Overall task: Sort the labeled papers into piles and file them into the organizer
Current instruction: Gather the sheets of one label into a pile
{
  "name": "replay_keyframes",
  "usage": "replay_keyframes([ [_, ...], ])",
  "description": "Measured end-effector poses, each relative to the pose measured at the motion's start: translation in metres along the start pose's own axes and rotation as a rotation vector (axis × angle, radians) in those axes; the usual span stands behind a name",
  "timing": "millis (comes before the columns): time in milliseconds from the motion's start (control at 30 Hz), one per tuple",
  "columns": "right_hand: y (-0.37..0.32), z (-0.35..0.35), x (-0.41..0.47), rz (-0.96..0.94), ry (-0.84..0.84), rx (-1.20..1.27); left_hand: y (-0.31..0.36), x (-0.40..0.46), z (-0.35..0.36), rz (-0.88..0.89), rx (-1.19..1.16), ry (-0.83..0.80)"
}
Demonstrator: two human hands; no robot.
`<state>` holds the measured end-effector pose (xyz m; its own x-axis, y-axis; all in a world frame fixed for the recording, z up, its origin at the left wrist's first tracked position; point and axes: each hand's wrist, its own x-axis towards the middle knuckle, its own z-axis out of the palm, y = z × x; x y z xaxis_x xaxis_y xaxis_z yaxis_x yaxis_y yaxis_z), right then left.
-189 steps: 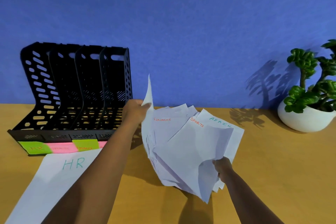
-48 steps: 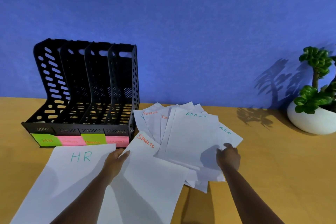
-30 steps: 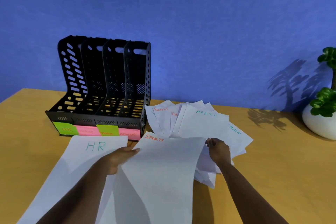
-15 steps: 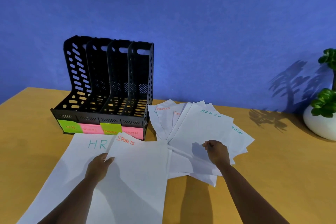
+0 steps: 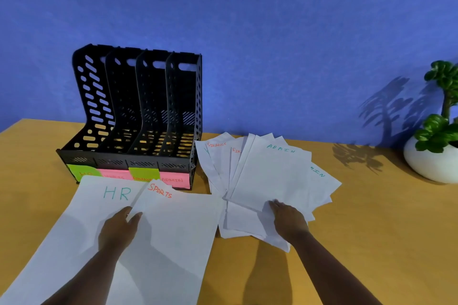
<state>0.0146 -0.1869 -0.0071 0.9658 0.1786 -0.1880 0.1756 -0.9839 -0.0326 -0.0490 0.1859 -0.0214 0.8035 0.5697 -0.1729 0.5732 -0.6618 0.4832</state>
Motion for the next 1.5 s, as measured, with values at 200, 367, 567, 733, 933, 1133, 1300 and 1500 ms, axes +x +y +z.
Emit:
replay_keyframes([
  [200,0.007,-0.015,0.005,0.104,0.127,0.023,0.015,-0.009,0.006,0.038,-0.061,0.204],
  [367,0.006,-0.033,0.001,0.215,0.269,0.327,0.045,-0.006,0.011,0.279,-0.315,0.409],
  [567,0.006,-0.045,0.004,0.052,-0.045,0.697,0.112,-0.017,0.017,-0.038,-0.765,-0.679],
  [733,0.017,-0.048,0.003,-0.015,0.045,0.829,0.13,-0.02,0.036,-0.166,-0.862,-0.811],
  [933,0.025,-0.08,-0.001,0.251,0.651,0.752,0.137,-0.015,0.048,-0.152,-0.848,-0.772],
  [1133,0.006,-0.055,-0.002,-0.047,0.253,0.396,0.136,-0.025,0.04,-0.056,-0.578,-1.121],
  [1300,-0.002,-0.014,0.0,-0.258,-0.062,0.313,0.135,-0.021,0.042,-0.171,-0.839,-1.149],
  [1500,-0.002,-0.025,0.001,-0.261,-0.361,0.744,0.146,-0.01,0.063,-0.143,-0.735,-0.86],
])
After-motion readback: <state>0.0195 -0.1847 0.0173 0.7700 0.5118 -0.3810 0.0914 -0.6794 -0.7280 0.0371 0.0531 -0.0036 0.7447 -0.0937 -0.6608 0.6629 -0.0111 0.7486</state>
